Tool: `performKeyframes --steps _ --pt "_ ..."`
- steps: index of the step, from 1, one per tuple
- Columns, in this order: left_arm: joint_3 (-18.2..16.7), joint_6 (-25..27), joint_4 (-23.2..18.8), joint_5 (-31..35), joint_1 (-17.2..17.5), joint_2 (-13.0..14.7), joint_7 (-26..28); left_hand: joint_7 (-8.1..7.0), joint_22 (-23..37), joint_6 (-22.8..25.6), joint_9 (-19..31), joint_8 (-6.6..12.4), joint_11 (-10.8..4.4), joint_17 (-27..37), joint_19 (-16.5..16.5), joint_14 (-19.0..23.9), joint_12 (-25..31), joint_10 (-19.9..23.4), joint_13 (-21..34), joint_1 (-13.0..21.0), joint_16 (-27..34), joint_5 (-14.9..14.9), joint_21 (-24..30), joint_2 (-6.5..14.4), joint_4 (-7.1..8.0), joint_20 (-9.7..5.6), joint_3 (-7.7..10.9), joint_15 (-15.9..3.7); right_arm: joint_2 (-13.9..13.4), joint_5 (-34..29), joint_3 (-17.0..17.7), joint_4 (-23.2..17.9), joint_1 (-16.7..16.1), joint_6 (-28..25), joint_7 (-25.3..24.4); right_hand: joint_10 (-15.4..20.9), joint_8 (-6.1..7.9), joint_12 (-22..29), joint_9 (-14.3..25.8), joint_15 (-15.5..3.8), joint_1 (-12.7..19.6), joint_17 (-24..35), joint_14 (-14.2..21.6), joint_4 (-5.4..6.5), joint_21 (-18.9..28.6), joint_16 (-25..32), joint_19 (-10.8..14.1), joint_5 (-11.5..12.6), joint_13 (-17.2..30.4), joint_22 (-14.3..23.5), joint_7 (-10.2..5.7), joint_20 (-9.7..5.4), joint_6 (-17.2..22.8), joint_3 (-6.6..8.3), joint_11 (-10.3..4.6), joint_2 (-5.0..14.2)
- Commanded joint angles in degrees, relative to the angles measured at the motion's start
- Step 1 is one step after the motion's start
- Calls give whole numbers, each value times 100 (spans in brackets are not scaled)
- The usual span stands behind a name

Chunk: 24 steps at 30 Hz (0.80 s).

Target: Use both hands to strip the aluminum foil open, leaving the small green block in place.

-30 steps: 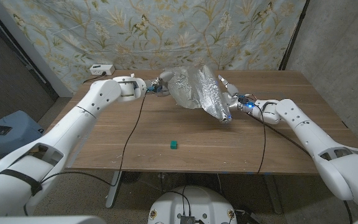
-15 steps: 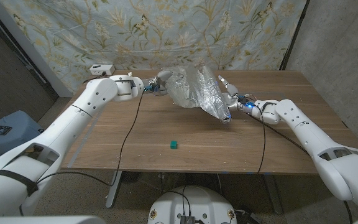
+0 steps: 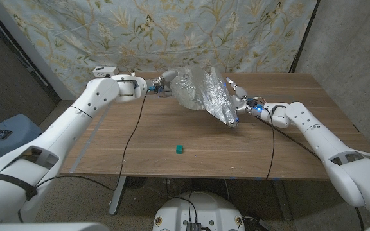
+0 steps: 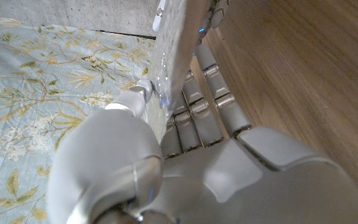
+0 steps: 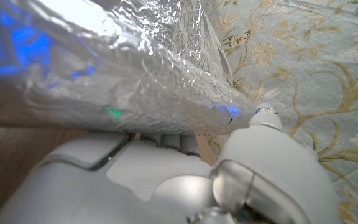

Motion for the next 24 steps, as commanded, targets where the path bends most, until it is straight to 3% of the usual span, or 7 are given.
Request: performKeyframes --steps 1,24 --pt "-33 74 -77 -94 -24 64 28 35 19 21 36 42 -32 23 -22 57 -18 79 9 72 -7 -12 43 17 -22 -8 27 -1 -15 10 14 40 2 -29 -17 49 29 28 -3 -7 34 29 44 -18 -6 -14 28 36 12 7 226 -22 20 -38 -24 63" --pt "-166 -11 -242 -272 36 145 141 36 15 29 34 32 -50 37 -28 89 -16 109 19 77 -8 -15 91 17 -20 -15 23 -21 -56 -76 -15 201 117 -104 70 69 31 32 -5 0 27 43 68 -3 -4 -26 74 61 28 6 247 -18 19 -66 -14 102"
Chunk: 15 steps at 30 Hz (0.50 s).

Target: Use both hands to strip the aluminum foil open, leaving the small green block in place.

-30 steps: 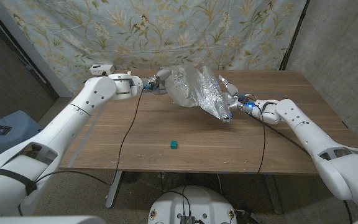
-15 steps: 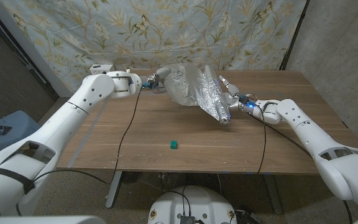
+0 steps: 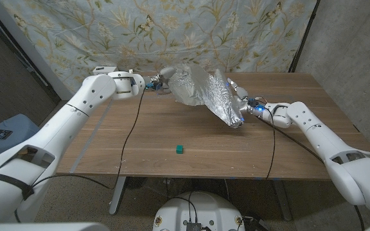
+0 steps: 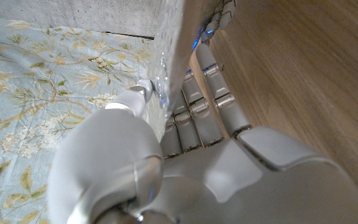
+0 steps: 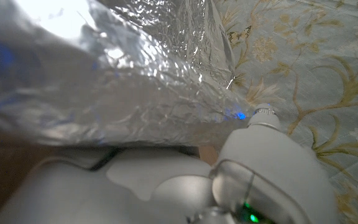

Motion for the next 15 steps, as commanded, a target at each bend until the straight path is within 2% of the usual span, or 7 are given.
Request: performKeyframes --steps 1,15 --pt "-55 -63 -94 -65 25 45 86 16 13 11 27 11 -64 18 -6 58 7 94 23 50 -9 -15 32 -8 -19 5 23 12 -22 -71 -22 93 59 -43 83 66 32 30 -5 -2 20 16 65 -13 -6 -6 41 41 29 7 243 17 21 -29 -15 53" --pt "-245 -41 -294 -327 169 178 292 19 11 11 40 11 -53 37 -13 61 -4 80 26 57 -10 -15 58 -6 -22 5 26 26 -70 -171 -20 272 180 -77 150 70 30 28 -7 10 17 24 75 -7 -2 -18 80 53 39 6 246 19 14 -52 -5 70"
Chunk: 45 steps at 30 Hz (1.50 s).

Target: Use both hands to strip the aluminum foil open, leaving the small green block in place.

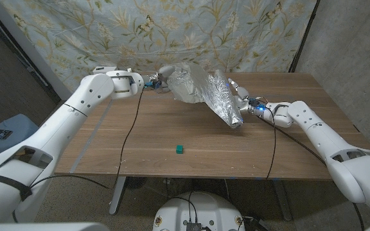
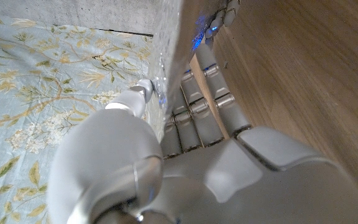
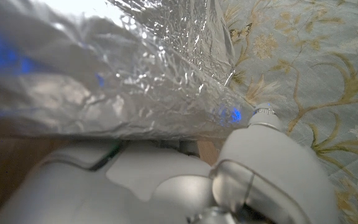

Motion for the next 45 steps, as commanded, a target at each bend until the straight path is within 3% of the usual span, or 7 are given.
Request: performKeyframes --steps 1,28,45 --pt "-181 -14 -200 -200 136 136 200 27 11 15 16 12 -50 25 -15 37 -3 81 28 55 -12 -15 37 -3 -18 5 25 1 -40 -92 -2 143 97 -36 68 64 28 25 -7 18 16 25 27 -6 -2 -18 47 32 11 6 242 -16 9 -54 -7 71" --pt "-482 -229 -571 -404 464 598 424 29 6 10 19 -5 -59 29 -38 41 -14 96 31 59 -34 -16 91 -7 -20 7 27 11 -16 -177 30 148 138 -51 -18 97 28 31 -11 11 13 39 51 5 -14 -36 73 50 28 6 249 -7 3 -95 -11 105" --pt "-459 -67 -310 -569 565 760 479 5 5 42 -1 -15 -86 40 -108 32 -22 92 35 57 -41 -27 99 -18 -22 -16 6 -6 -30 -103 127 11 10 35 -164 107 32 31 -12 7 26 50 72 8 -16 -46 102 58 39 5 249 -13 14 -107 -15 150"
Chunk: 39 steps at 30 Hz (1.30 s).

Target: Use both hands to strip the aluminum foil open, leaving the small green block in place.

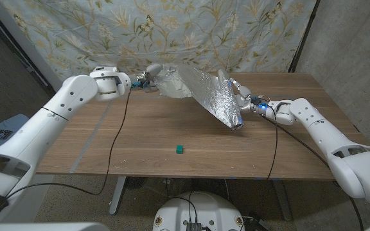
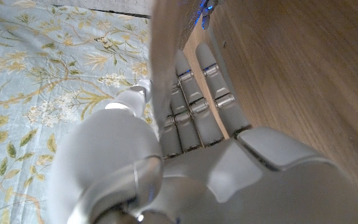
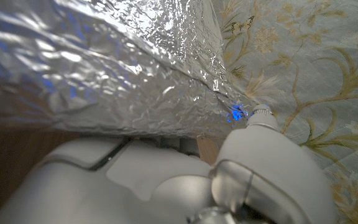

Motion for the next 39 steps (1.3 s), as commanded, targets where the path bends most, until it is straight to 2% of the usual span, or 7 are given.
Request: performKeyframes --steps 1,22,39 --pt "4 122 203 -75 58 114 117 4 4 49 3 9 -99 9 -46 41 -3 91 -2 56 1 -27 35 -21 -21 -18 5 -9 -8 87 90 -114 -116 65 -128 51 31 30 16 -13 19 24 49 17 -17 -4 33 36 13 5 249 -3 9 -52 -4 55" --pt "-240 264 27 -290 195 435 280 -10 4 80 -57 -26 -89 16 -63 58 -11 124 -17 80 2 -45 75 -20 -31 -24 -17 -30 -25 191 128 -262 -226 131 -261 55 31 26 14 -21 26 33 62 20 -26 -22 49 37 24 5 251 -13 13 -74 -1 90" --pt "-216 269 112 -340 175 486 194 -2 3 86 -90 -52 -88 15 -80 55 -21 122 -20 86 -8 -55 98 -21 -29 -22 -28 -29 -3 205 101 -261 -202 116 -403 55 29 24 14 -19 11 40 72 33 -28 -33 67 33 31 5 239 -6 10 -94 -8 113"
